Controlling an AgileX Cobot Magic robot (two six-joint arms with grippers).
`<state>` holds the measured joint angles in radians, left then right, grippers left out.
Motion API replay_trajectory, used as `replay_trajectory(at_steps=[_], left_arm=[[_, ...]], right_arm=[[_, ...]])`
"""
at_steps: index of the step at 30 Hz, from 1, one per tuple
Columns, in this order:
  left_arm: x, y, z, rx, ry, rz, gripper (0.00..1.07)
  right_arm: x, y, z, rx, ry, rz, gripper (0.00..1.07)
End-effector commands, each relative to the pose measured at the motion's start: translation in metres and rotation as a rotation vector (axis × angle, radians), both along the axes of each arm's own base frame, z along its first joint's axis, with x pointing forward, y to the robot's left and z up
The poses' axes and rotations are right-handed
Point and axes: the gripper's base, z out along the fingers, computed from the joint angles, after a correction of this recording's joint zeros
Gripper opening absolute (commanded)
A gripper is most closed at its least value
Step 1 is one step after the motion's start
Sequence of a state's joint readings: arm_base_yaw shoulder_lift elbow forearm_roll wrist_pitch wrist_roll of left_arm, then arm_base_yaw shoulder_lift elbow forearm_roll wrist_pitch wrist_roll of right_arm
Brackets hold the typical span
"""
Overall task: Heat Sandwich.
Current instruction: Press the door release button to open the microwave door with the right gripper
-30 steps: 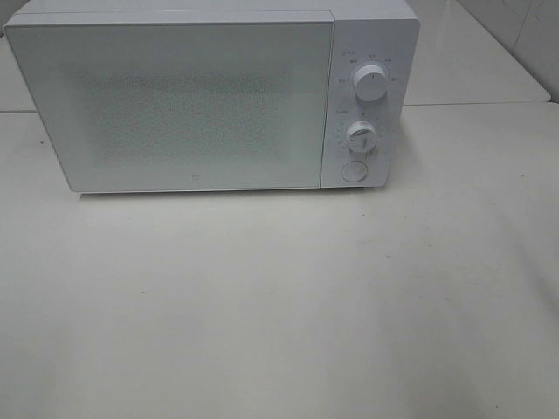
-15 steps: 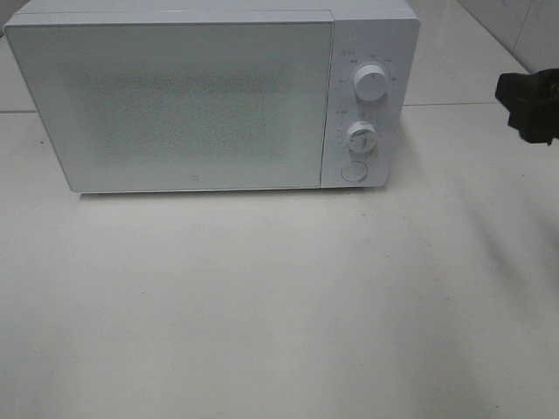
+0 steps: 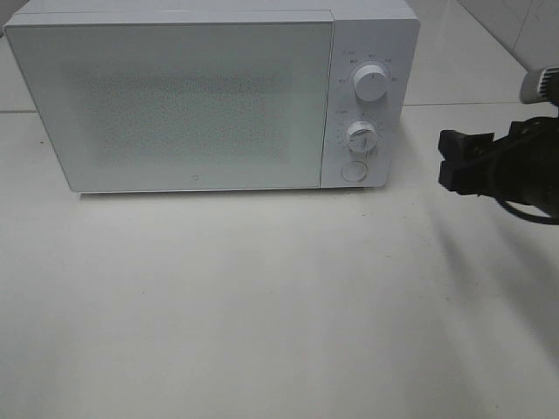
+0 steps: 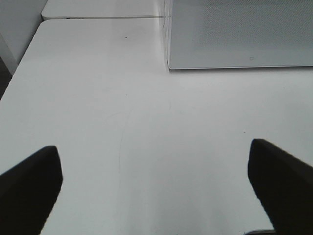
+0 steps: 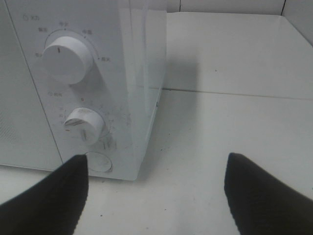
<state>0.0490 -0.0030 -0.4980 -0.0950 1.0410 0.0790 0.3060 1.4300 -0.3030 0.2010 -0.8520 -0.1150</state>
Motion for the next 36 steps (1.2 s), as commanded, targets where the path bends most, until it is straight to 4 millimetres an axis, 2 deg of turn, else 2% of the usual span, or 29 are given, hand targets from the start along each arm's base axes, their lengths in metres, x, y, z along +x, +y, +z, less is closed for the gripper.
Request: replay_trajectory(at_steps=[1, 13, 22, 36], left_arm=[[-0.003, 0.000, -0.001, -0.004, -0.024, 0.005, 0.98], [-0.003, 0.000, -0.001, -0.004, -0.024, 0.005, 0.98], [-0.003, 0.000, -0.001, -0.004, -0.024, 0.005, 0.98], [-0.003, 0.000, -0.001, -0.004, -0.024, 0.005, 0.98]], right_arm=[[0.001, 0.008, -0.006, -0.002, -0.010, -0.004, 0.75], [-0.003, 0.048, -0.041, -0.006, 0.014, 0.001, 0.75], [-0.001, 0.079, -0.050, -0.038, 0.030, 0.032, 0.75], [-0.004, 0.080, -0.056, 0.003, 0.058, -0.001, 0.75]])
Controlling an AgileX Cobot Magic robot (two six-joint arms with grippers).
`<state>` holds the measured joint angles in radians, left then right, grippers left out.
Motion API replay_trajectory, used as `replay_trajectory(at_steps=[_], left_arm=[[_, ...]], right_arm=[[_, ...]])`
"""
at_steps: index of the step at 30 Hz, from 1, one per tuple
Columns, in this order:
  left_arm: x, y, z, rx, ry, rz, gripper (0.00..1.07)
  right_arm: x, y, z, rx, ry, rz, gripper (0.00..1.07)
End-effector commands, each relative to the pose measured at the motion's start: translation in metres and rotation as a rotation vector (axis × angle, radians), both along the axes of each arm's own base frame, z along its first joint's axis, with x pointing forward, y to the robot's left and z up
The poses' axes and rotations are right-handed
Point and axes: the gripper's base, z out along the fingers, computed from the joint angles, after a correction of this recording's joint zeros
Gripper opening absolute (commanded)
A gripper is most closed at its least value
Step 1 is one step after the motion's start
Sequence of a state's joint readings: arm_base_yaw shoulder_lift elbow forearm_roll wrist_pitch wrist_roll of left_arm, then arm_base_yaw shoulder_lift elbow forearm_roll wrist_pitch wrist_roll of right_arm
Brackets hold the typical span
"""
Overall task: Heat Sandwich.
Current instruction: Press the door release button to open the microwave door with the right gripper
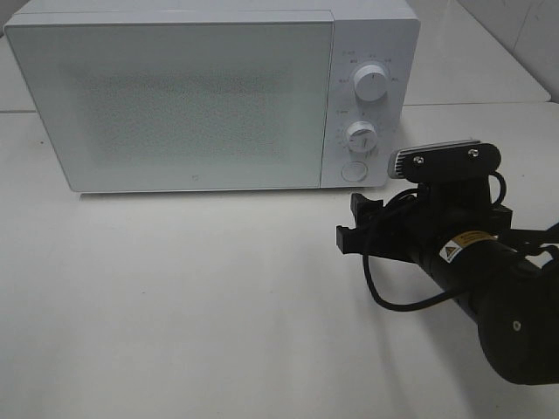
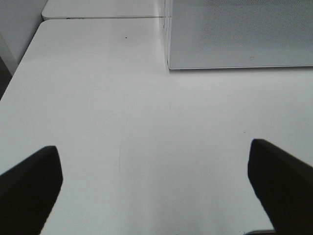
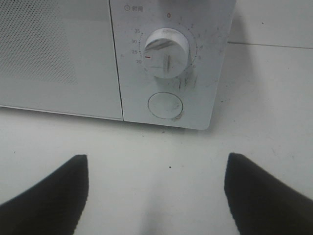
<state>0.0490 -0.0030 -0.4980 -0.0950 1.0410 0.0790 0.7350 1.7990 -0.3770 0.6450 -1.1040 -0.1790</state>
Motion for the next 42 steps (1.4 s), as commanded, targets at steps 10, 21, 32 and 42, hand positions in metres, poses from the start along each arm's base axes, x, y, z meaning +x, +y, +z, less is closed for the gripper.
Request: replay_trajectory(at_steps=[10, 21, 32, 42], left_arm=[[-0.0032, -0.0001, -0.0007, -0.004, -0.024, 0.005, 0.98], [-0.0032, -0.0001, -0.0007, -0.004, -0.024, 0.005, 0.98], [-0.0032, -0.0001, -0.0007, -0.004, -0.024, 0.005, 0.98], [-0.0032, -0.0001, -0.0007, -0.004, -0.024, 0.005, 0.98]], right_arm=[[0.0027, 0.0023, 0.0056, 0.398, 0.014, -0.140, 0.75], [0.0027, 0.0023, 0.0056, 1.088, 0.131, -0.394, 0.68], [0.0025, 0.0023, 0.0051, 1.408, 0.191, -0.516, 0.46], [0.0022, -0.0001, 0.0032, 1.459, 0.198, -0.576, 0.00]])
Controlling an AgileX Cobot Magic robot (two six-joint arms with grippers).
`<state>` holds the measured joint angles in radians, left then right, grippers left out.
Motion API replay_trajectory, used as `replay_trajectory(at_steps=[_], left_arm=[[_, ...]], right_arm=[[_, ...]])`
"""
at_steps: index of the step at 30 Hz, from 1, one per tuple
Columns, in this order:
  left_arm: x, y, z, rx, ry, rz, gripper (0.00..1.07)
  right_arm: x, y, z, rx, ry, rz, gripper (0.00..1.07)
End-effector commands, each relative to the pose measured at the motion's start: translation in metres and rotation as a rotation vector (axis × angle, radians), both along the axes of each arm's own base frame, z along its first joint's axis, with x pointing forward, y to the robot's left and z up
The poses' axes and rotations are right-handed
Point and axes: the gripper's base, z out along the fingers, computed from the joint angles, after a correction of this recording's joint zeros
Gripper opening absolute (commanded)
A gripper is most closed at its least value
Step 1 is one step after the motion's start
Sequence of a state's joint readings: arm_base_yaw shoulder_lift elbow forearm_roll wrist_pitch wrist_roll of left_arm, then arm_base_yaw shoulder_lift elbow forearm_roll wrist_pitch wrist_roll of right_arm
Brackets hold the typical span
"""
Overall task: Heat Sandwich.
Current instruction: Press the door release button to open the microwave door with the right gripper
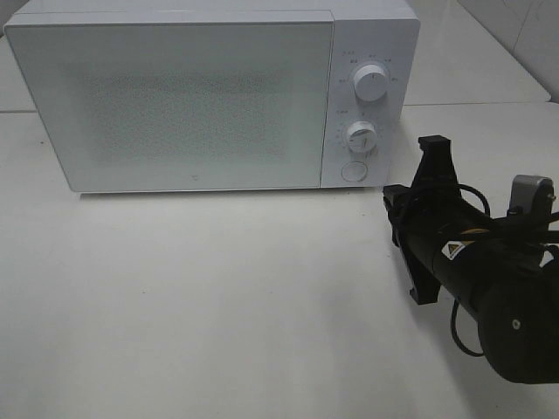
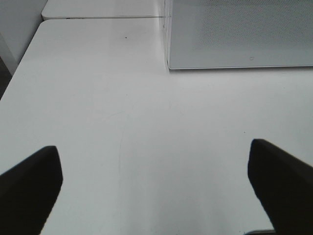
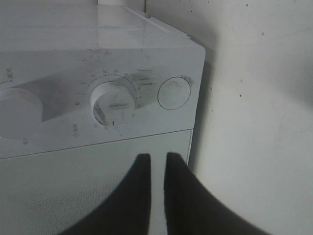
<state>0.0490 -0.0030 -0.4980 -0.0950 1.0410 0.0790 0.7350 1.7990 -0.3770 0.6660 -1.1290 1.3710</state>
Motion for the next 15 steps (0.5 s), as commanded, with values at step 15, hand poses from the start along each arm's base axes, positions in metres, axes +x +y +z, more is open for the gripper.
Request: replay_trajectory(at_steps=[15], left_arm=[[-0.0032, -0.0001, -0.0007, -0.004, -0.024, 0.005, 0.98]], right_arm=[[0.0097, 0.0076, -0.0073, 0.044, 0.101, -0.015, 0.00]])
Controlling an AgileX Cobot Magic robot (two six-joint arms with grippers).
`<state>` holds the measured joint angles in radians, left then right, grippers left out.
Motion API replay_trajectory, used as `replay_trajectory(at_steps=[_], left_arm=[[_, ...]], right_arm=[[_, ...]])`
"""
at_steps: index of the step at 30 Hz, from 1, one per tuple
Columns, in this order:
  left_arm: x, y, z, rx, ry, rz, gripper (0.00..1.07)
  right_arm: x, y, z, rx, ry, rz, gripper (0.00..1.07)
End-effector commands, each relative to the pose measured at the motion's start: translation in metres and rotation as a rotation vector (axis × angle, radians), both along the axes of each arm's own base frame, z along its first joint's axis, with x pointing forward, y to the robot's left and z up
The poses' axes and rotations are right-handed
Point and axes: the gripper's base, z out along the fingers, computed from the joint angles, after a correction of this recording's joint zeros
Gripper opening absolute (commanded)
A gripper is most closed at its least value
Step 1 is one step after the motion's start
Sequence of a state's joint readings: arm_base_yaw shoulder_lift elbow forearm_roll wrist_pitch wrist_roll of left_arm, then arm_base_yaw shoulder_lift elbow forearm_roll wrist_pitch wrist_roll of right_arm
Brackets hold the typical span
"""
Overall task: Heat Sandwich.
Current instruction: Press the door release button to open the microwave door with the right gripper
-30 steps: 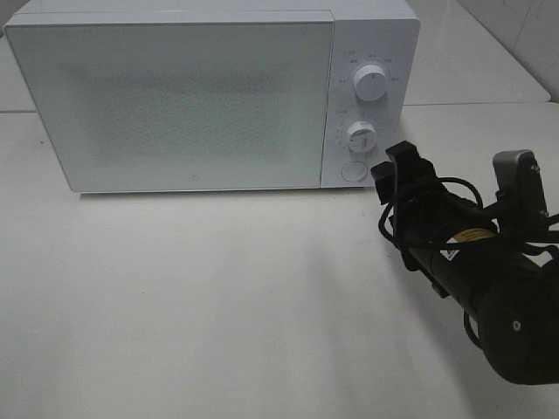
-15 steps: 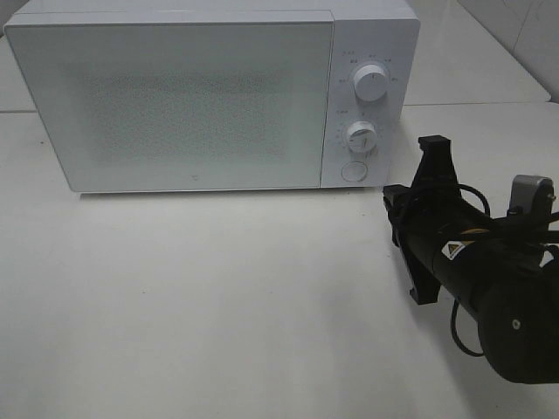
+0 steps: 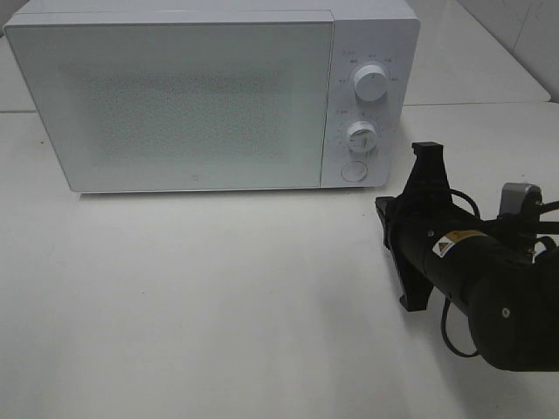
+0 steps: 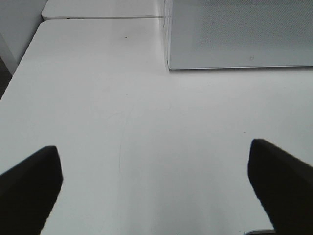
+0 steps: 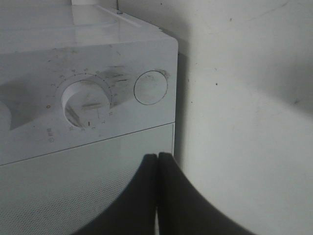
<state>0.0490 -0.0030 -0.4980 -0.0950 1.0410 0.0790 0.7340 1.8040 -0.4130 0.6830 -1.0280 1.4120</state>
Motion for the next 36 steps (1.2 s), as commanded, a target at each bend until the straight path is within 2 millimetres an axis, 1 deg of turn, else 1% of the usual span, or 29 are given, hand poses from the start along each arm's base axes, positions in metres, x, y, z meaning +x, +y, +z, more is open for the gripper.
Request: replay_trajectory(at_steps=[1, 4, 7, 8, 12, 13, 14, 17, 18, 20, 23, 25, 27, 32, 36], left_arm=[[-0.003, 0.000, -0.001, -0.004, -0.024, 0.005, 0.98], [-0.003, 0.000, -0.001, -0.004, -0.024, 0.005, 0.98], [-0.003, 0.000, -0.001, -0.004, -0.024, 0.005, 0.98], [-0.003, 0.000, -0.001, -0.004, -0.024, 0.005, 0.98], [-0.003, 0.000, -0.001, -0.004, -0.024, 0.005, 0.98], [-0.003, 0.000, -0.001, -0.004, -0.024, 0.005, 0.98], [-0.003, 0.000, -0.001, -0.004, -0.024, 0.005, 0.98], [-0.003, 0.000, -0.001, -0.004, -0.024, 0.005, 0.98], [-0.003, 0.000, -0.001, -0.004, -0.024, 0.005, 0.98], [-0.003, 0.000, -0.001, -0.004, -0.024, 0.005, 0.98], [-0.003, 0.000, -0.001, -0.004, -0.024, 0.005, 0.98], [-0.003, 0.000, -0.001, -0.004, -0.024, 0.005, 0.98], [-0.003, 0.000, -0.001, -0.004, -0.024, 0.005, 0.98], [-0.003, 0.000, -0.001, -0.004, -0.024, 0.005, 0.98], [-0.003, 0.000, -0.001, -0.004, -0.024, 0.005, 0.98]], right_arm=[[0.008, 0.002, -0.004, -0.011, 0.017, 0.010, 0.00], [0.013, 0.003, -0.007, -0.002, 0.020, 0.007, 0.00], [0.024, 0.004, -0.010, 0.004, 0.020, 0.007, 0.00], [0.024, 0.004, -0.010, 0.004, 0.020, 0.007, 0.00], [0.040, 0.006, -0.014, 0.006, 0.039, 0.008, 0.00], [0.040, 0.006, -0.014, 0.006, 0.039, 0.008, 0.00], [0.047, 0.007, -0.016, 0.004, 0.034, 0.012, 0.00], [0.058, 0.007, -0.018, 0.004, 0.037, 0.011, 0.00], [0.058, 0.007, -0.018, 0.004, 0.037, 0.011, 0.00], [0.068, 0.007, -0.022, 0.003, 0.037, 0.008, 0.00], [0.074, 0.007, -0.024, 0.006, 0.041, 0.000, 0.00], [0.084, 0.007, -0.026, 0.009, 0.045, -0.009, 0.00], [0.090, 0.011, -0.028, 0.011, 0.048, -0.002, 0.00], [0.099, 0.017, -0.033, 0.014, 0.044, 0.002, 0.00], [0.104, 0.014, -0.032, 0.007, 0.031, -0.011, 0.00]])
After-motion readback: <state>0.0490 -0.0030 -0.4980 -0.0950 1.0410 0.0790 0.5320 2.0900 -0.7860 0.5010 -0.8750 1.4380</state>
